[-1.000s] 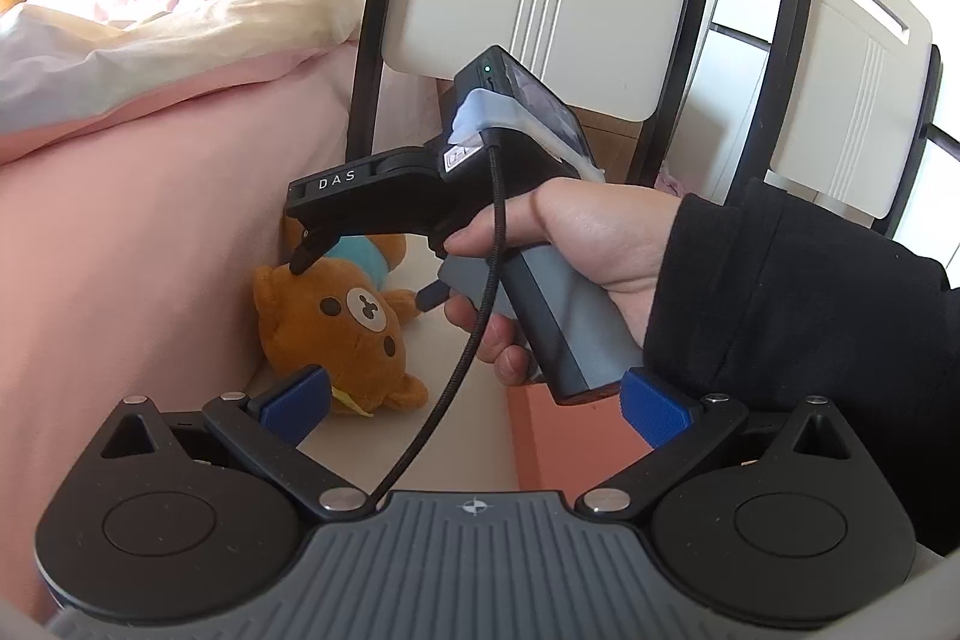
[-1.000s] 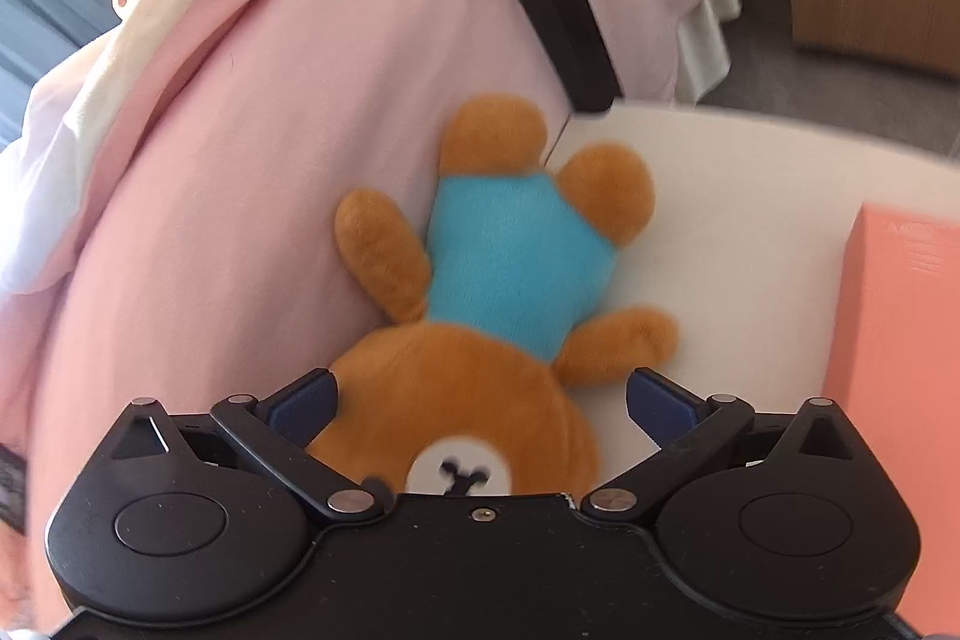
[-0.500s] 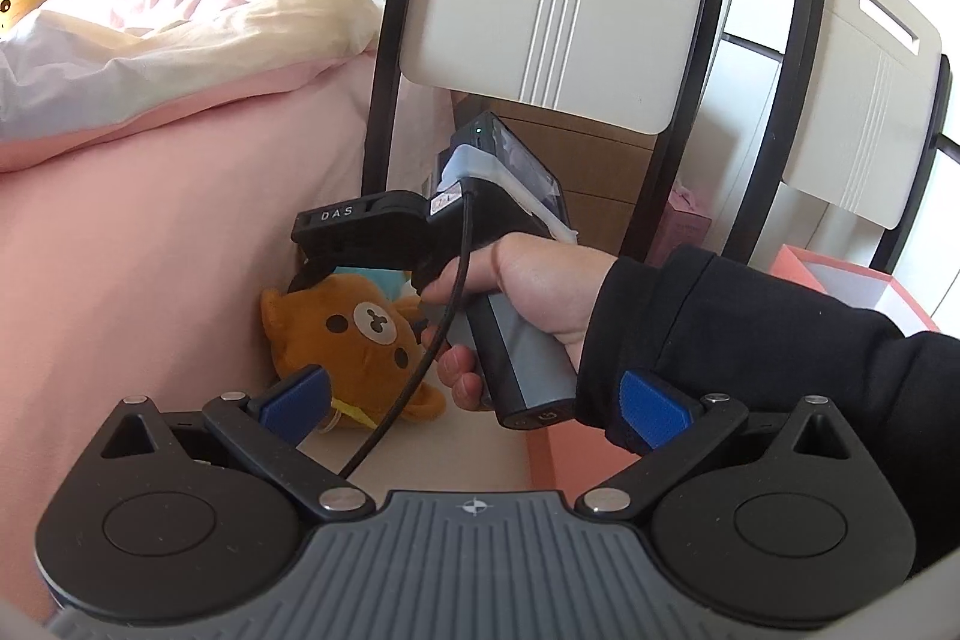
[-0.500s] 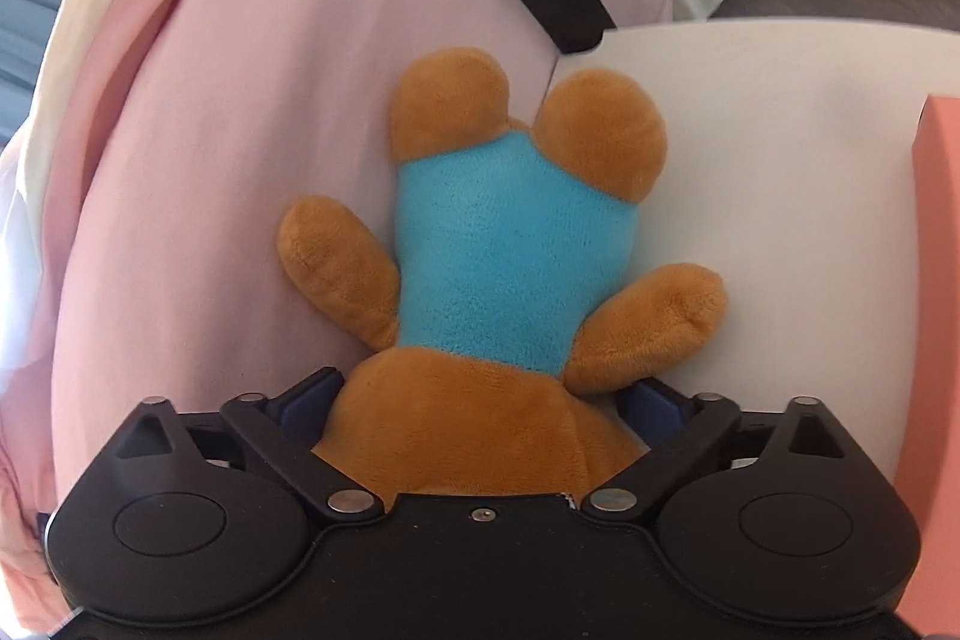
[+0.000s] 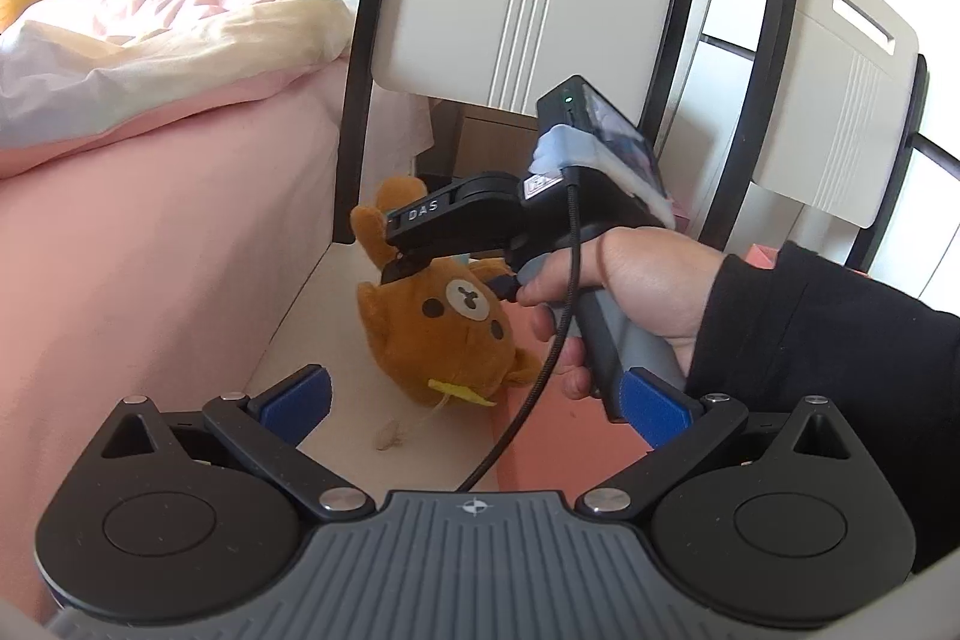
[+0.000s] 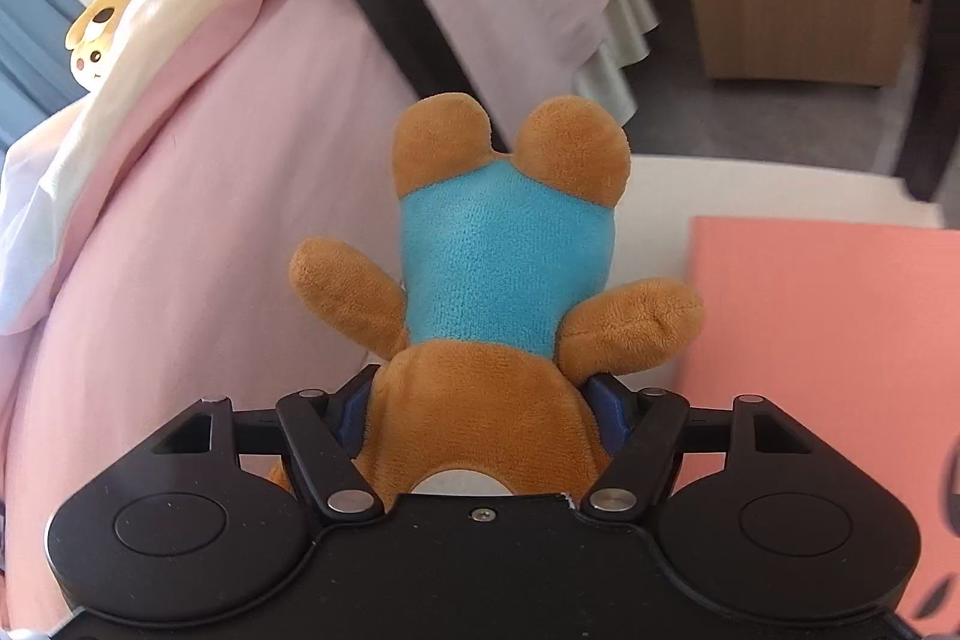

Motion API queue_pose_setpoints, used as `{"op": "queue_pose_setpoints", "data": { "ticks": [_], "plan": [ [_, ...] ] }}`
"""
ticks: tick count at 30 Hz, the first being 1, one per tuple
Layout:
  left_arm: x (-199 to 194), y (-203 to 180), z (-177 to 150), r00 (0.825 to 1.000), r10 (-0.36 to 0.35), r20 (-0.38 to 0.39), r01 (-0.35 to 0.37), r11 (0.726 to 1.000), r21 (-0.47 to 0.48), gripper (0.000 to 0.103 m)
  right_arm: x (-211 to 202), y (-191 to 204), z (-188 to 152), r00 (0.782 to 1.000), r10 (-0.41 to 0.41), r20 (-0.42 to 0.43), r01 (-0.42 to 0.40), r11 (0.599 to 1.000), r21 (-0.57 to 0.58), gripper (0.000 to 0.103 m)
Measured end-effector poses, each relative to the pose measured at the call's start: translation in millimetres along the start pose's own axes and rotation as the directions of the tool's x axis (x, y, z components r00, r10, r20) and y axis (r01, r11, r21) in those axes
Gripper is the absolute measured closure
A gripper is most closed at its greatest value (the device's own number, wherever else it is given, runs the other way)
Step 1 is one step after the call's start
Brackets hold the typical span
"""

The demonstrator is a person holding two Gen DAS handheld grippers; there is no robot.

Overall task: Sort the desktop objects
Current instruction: 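Lift the teddy bear with the right tool and carry it over the box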

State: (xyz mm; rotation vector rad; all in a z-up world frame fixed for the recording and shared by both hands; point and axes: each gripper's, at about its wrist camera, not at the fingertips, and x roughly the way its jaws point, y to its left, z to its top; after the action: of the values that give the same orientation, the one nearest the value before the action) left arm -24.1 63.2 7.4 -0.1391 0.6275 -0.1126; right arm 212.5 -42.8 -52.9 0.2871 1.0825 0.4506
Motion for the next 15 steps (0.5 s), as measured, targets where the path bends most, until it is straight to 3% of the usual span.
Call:
{"op": "queue_pose_setpoints", "data": {
  "ticks": [15],
  "plan": [
    [-20,-69,11,0.999,-0.034,0.024,0.033,0.997,0.071,0.0,-117,-57,8,0.984,-0.111,0.138,0.118,0.992,-0.045,0.033]
  ]
}}
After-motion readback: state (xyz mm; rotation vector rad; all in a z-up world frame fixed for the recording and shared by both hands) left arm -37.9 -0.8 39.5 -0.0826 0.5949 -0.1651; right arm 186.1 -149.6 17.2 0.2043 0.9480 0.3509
